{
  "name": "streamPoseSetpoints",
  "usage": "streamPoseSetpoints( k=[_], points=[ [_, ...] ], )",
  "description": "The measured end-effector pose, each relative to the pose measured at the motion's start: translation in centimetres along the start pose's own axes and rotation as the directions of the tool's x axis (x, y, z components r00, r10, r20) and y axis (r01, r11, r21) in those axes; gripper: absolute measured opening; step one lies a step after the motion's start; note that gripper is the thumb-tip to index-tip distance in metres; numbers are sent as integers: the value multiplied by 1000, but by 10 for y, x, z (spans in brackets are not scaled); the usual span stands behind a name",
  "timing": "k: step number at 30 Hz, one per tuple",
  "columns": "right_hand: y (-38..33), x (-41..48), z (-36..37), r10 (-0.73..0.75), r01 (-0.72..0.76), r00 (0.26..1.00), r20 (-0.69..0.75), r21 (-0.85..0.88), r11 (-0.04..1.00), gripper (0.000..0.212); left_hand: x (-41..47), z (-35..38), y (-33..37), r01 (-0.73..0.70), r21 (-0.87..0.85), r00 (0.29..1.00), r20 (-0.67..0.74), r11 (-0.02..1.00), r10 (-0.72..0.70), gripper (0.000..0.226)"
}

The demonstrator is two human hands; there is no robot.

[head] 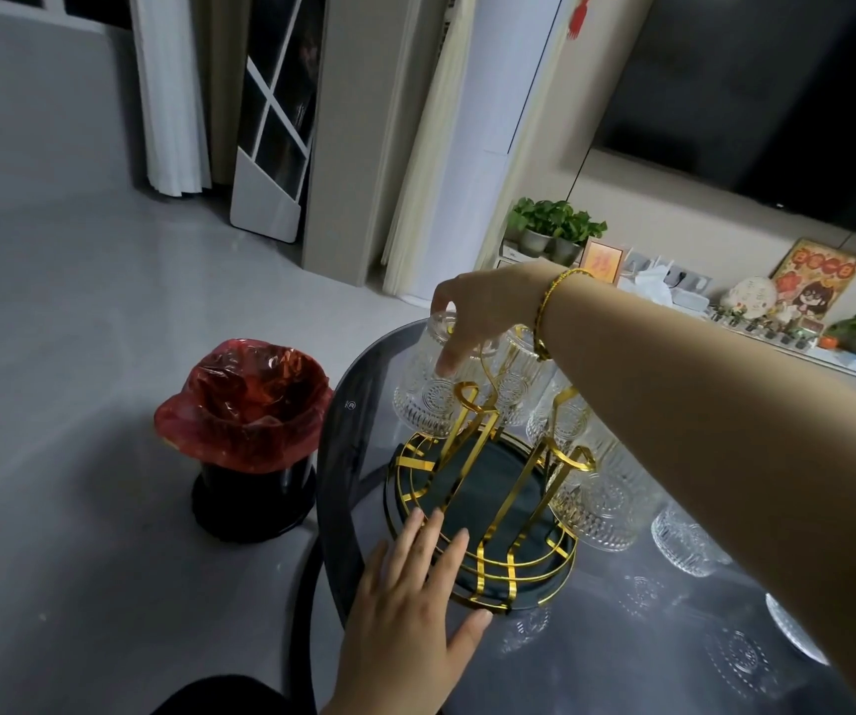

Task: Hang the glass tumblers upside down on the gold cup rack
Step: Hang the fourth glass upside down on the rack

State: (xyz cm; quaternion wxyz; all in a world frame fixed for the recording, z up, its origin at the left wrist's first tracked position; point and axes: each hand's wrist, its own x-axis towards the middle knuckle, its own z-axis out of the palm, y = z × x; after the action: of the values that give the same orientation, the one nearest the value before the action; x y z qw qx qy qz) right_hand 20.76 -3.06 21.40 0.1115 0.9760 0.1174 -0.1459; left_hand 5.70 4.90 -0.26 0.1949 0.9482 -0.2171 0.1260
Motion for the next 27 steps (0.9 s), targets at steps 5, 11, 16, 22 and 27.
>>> streamPoseSetpoints(
  k=[5, 11, 16, 22, 27],
  points=[
    [-1, -1, -1, 23, -23, 1000, 8, -20, 1000, 76, 1, 0, -1, -38, 26, 999, -22, 999, 39, 57],
    [3, -3, -2, 34, -31, 999, -42, 54, 998, 75, 1, -1, 0, -44, 47, 999, -21, 998, 45, 66],
    [11, -21, -3, 38, 6, 986, -162, 263, 965, 54, 0, 0, 0, -45, 39, 997, -55, 998, 47, 67],
    [27, -81, -1, 39, 172, 840, -541, 333, 927, 29, -4, -5, 6, -45, -4, 997, -62, 999, 45, 61],
    [57, -142, 35, 160, 235, 719, -677, 453, 860, 22, -14, -10, 19, -40, -77, 997, -66, 996, 35, 68]
  ],
)
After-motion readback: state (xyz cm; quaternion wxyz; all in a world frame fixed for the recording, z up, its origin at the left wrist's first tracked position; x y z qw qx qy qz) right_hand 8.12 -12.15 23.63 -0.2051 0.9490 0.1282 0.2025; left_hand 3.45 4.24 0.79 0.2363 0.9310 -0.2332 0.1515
